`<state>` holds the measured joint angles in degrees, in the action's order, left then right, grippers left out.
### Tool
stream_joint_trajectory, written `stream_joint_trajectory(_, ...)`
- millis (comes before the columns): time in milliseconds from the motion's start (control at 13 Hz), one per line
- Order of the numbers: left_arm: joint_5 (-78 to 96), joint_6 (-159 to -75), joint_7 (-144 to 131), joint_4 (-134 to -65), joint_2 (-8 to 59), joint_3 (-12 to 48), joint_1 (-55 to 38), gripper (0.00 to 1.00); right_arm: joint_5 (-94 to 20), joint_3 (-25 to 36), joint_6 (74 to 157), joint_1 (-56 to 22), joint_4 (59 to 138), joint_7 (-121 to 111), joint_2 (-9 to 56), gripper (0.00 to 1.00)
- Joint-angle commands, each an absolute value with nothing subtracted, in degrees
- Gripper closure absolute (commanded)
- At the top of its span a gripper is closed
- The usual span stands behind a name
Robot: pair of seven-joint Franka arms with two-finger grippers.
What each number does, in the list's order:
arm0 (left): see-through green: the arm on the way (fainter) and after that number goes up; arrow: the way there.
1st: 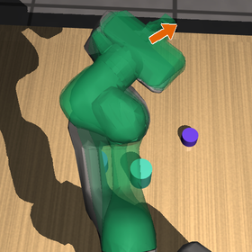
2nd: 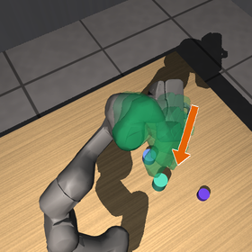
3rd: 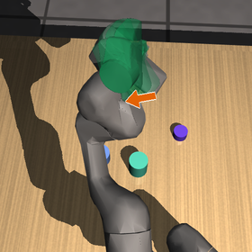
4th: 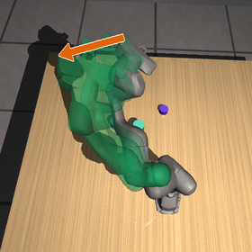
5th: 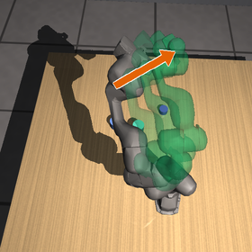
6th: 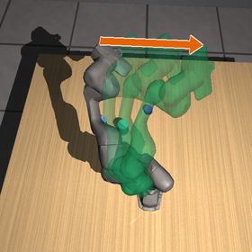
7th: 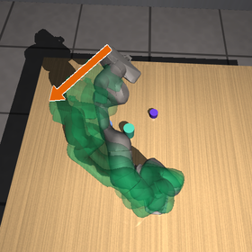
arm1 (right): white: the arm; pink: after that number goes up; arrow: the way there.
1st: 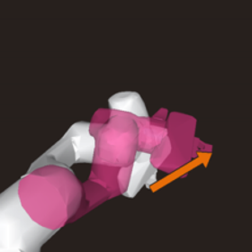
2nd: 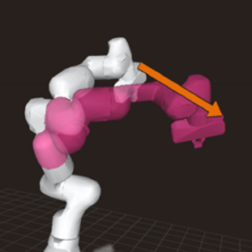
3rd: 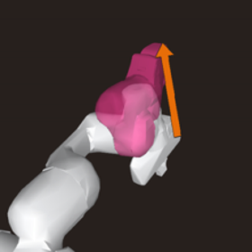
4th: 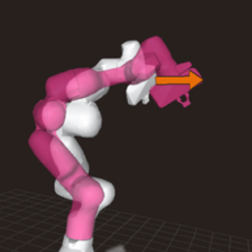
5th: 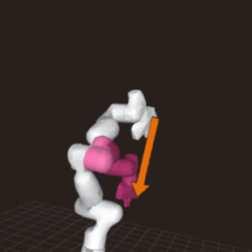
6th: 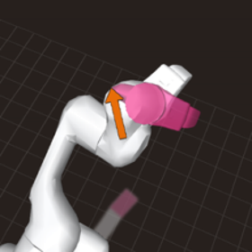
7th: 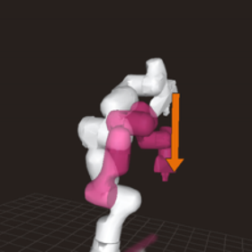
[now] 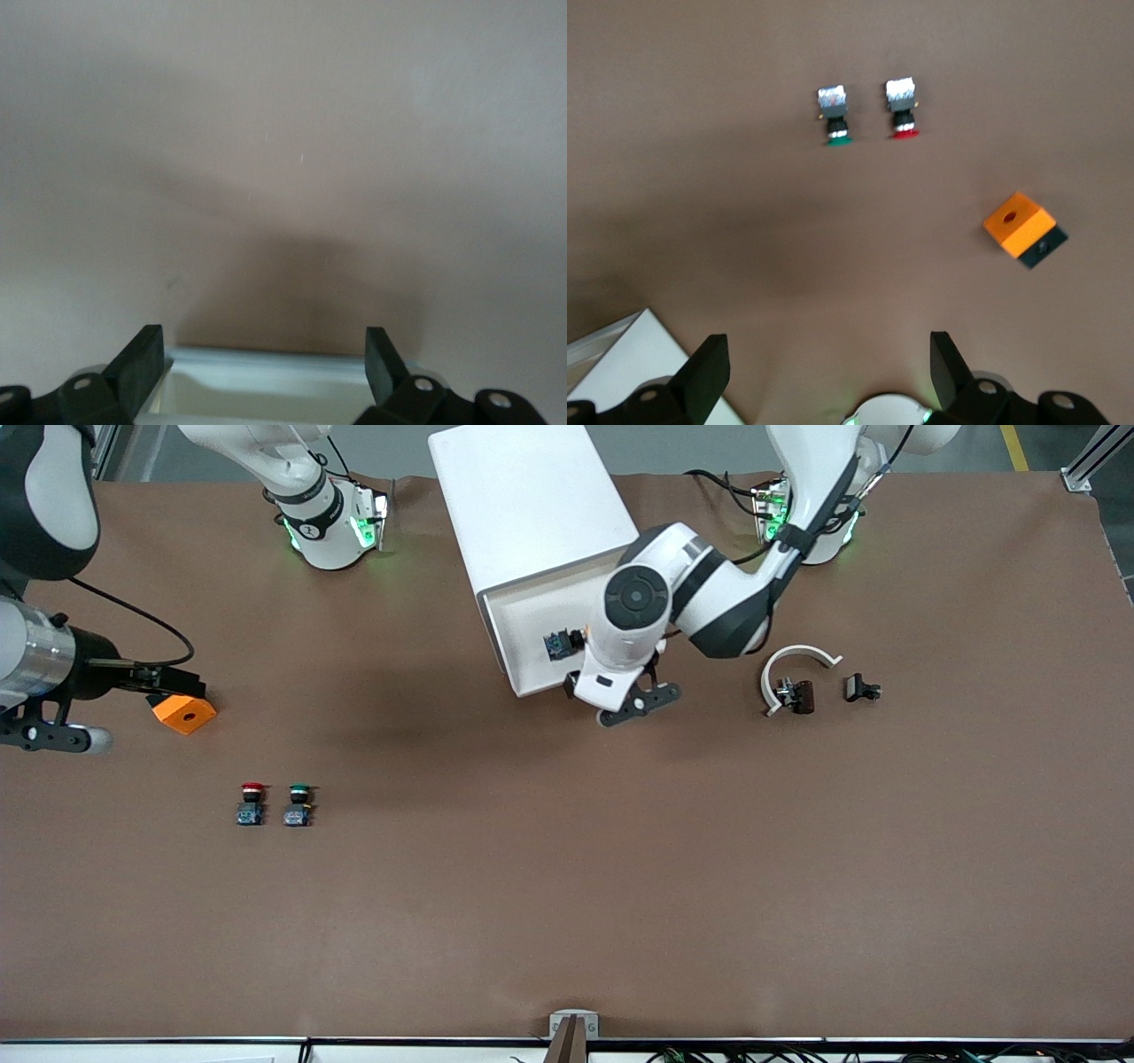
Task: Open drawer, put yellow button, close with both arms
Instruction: 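Push the drawer closed with the left gripper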
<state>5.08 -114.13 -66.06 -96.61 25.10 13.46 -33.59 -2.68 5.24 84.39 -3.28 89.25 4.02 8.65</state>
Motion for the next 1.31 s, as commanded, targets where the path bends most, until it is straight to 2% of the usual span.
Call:
stream_joint_trajectory(0, 8.3, -110.7, -68.4, -95.7, 25.0, 15.1, -35.1, 0.00, -1.4, 4.0, 89.5, -0.4, 95.4, -0.9, 5.2, 0.00)
stream_joint_trajectory(308, 9.8, -108.4, -73.1, -96.0, 24.6, 20.2, -35.0, 0.00, -0.4, 4.0, 92.3, 0.4, 96.1, -2.9, 3.4, 0.00)
stream_joint_trajectory(615, 13.7, -107.1, -74.7, -96.1, 25.0, 22.1, -35.1, 0.00, 2.1, 3.6, 99.4, -0.1, 103.4, -2.9, -3.5, 0.00)
stream_joint_trajectory(846, 15.9, -105.9, -76.5, -96.0, 25.1, 22.2, -35.1, 0.00, 2.0, 3.3, 97.7, -0.8, 102.2, -2.8, -5.4, 0.00)
stream_joint_trajectory(1000, 16.0, -104.9, -76.8, -95.8, 25.0, 22.1, -34.2, 0.00, 2.0, 3.3, 91.5, -2.3, 95.8, -2.3, -4.6, 0.00)
stream_joint_trajectory(1231, 14.3, -104.3, -76.2, -94.3, 24.5, 21.0, -28.1, 0.00, 1.6, 3.3, 88.2, -2.8, 93.3, -1.8, -4.1, 0.00)
